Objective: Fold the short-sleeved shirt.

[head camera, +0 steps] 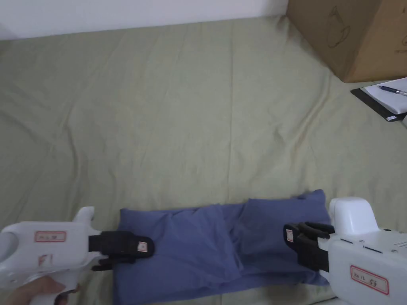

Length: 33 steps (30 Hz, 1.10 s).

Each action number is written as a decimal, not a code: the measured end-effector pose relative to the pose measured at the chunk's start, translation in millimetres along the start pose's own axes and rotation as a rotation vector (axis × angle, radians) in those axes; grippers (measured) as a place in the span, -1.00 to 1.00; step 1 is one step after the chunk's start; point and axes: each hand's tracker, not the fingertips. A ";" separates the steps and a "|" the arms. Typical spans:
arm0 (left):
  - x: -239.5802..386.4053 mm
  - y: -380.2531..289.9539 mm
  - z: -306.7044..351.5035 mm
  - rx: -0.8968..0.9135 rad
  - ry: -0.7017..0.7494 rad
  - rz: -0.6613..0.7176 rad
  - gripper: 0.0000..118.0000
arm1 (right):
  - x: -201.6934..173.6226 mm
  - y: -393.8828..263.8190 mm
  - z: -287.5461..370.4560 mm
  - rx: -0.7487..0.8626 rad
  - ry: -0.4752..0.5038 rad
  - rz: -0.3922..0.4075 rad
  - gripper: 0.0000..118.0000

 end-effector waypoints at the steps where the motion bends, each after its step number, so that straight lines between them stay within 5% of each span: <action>1: -5.0 0.8 13.6 0.008 0.024 -0.002 -0.87 | 0.0 -0.5 0.0 0.002 -0.001 0.000 -1.00; 8: -9.1 -16.7 95.5 0.139 0.169 0.051 -0.87 | 1.5 -4.1 3.7 0.012 0.002 -0.012 -1.00; 15: 51.7 -23.4 104.7 0.205 0.153 0.117 -0.87 | 6.5 -6.3 3.5 0.013 0.009 -0.029 -1.00; 25: 165.6 4.1 -7.1 0.048 -0.051 -0.023 -0.87 | 29.1 -8.9 12.4 0.034 0.004 -0.076 -1.00; 29: 173.6 10.3 -80.3 -0.081 0.008 0.003 -0.83 | 42.1 -12.0 16.5 0.034 -0.005 -0.101 -1.00; 31: 169.5 11.7 -105.6 -0.090 0.010 0.004 -0.39 | 48.9 -12.5 20.3 0.037 -0.018 -0.109 -1.00; 33: 168.4 8.3 -118.6 -0.069 -0.026 0.028 0.58 | 56.8 -13.4 24.2 0.043 -0.029 -0.121 -1.00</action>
